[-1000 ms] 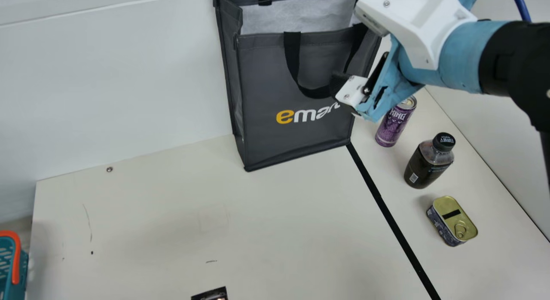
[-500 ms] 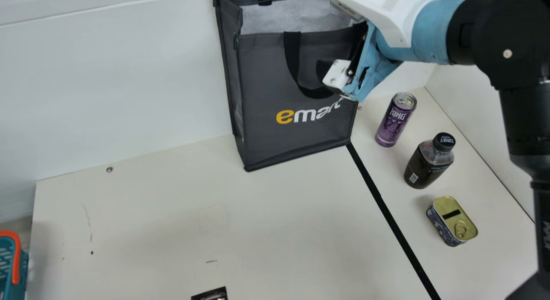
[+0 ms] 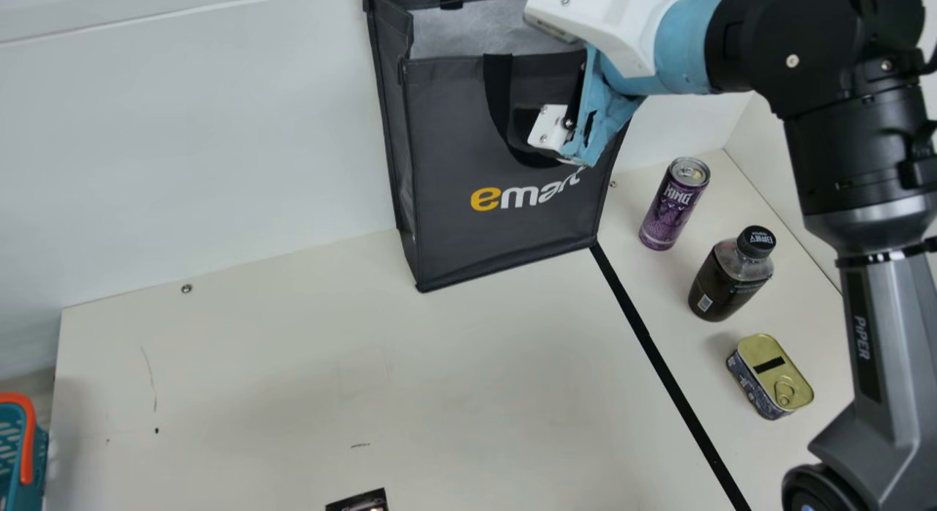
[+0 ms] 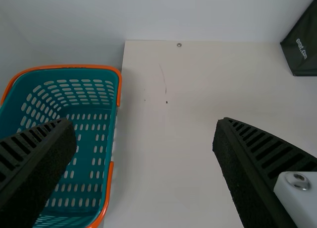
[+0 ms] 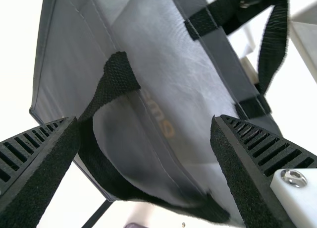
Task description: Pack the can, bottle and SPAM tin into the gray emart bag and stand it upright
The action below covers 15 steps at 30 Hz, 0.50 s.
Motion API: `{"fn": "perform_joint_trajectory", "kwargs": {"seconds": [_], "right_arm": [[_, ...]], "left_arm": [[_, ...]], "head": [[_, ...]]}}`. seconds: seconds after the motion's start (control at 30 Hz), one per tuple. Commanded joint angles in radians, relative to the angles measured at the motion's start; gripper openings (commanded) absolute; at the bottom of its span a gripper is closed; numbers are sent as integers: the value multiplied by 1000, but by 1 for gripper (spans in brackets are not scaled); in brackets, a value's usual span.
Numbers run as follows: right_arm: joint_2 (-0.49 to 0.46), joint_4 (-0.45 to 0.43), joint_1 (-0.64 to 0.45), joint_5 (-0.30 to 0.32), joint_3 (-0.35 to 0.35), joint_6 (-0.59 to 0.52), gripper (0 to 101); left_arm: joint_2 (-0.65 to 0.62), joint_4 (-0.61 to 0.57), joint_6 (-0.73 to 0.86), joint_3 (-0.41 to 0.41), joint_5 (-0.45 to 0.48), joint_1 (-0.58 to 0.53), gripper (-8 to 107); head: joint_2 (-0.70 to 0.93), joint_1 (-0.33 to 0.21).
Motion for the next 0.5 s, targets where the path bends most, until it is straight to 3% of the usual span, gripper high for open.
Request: {"fn": "perform_joint_trajectory", "kwargs": {"seconds": [0.0,0.47], "right_arm": [[9,12,-1,1,-2,-17,95],[87,65,1,1,-14,-91,95]], "left_arm": [[0,0,0,0,0,0,90],[0,0,0,0,0,0,90]], "head": [[-1,-23],[-1,-23]]}}
